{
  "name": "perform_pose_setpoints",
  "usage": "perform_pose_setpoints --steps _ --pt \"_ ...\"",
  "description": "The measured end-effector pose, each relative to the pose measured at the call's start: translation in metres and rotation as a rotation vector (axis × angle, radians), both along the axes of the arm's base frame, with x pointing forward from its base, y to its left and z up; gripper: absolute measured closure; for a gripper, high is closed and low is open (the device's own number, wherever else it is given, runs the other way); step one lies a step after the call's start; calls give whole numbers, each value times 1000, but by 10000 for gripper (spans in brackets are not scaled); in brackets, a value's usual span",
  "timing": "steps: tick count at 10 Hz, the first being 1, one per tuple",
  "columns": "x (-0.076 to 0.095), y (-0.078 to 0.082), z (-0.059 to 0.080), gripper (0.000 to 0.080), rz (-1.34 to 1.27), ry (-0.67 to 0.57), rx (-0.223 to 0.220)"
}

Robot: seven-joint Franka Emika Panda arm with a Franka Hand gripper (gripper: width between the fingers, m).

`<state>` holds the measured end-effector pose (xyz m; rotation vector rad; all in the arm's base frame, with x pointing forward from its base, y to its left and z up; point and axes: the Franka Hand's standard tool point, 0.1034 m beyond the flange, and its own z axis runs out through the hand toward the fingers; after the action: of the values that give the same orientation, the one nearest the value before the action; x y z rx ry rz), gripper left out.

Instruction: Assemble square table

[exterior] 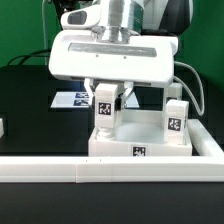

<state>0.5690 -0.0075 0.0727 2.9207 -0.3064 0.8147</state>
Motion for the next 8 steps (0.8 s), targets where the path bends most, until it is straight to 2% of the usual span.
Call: perform_pose_setpoints --steps 3,8 --pt "-3 0 -7 514 2 11 -4" --pt "-3 0 -8 514 5 -3 -12"
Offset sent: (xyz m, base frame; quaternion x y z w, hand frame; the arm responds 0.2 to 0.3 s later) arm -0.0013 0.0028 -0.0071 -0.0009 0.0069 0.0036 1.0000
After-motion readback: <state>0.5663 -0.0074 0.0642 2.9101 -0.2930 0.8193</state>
